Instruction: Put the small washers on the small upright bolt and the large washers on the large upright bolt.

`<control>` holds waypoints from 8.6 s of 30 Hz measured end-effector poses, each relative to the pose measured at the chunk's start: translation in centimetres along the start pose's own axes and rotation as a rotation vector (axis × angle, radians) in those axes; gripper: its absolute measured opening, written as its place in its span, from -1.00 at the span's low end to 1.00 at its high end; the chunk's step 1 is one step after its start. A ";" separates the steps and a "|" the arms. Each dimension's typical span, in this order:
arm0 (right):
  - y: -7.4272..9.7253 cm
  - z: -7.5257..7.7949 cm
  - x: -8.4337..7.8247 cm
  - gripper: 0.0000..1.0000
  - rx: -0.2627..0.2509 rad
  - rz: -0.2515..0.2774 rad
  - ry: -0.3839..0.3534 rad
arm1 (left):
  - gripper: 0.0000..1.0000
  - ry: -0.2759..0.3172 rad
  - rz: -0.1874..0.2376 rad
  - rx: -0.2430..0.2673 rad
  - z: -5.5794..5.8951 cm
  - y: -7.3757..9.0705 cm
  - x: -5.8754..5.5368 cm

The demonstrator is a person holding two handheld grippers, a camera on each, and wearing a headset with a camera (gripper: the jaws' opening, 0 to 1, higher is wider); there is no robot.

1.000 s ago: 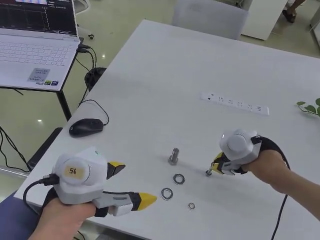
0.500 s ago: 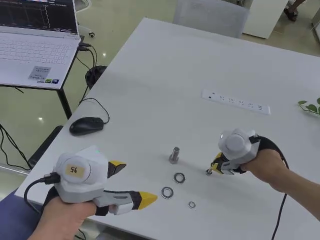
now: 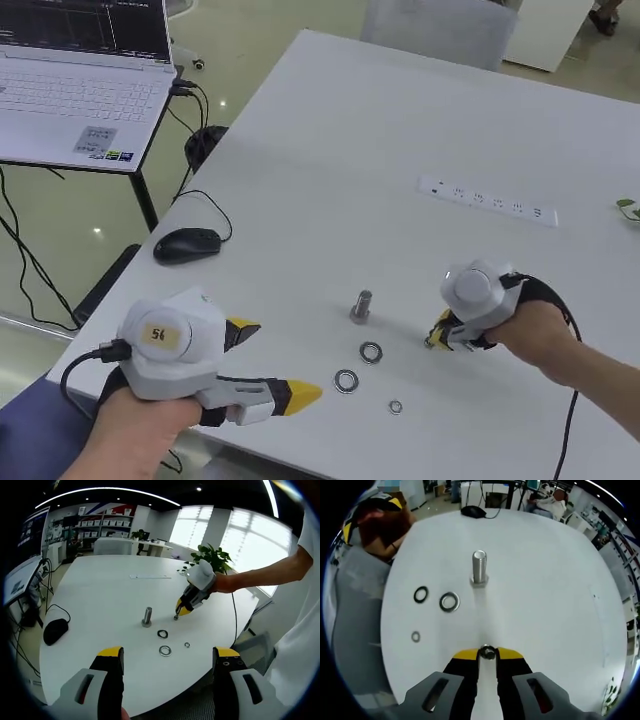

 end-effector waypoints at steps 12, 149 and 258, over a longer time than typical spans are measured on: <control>-1.1 -0.1 -0.5 -0.69 0.031 -0.009 -0.007 | 0.44 0.005 -0.003 0.002 0.0 -0.1 -0.2; -1.4 -12.0 -0.7 -0.73 0.148 0.091 0.195 | 0.42 -0.039 -0.013 -0.017 1.0 -0.6 0.2; 3.3 -0.1 0.6 -0.73 -0.088 0.116 -0.050 | 0.43 -0.021 -0.016 -0.023 0.5 -1.4 0.2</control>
Point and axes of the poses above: the centre of the closed fingertips' face, and the gripper's own axes: y roughly backward along the fingers, z roughly to its right, x roughly out of its top, the point moved 4 cm from there along y, roughly backward along the fingers, and after that the axes turned 1 degree about -x, right-handed, at the moved point
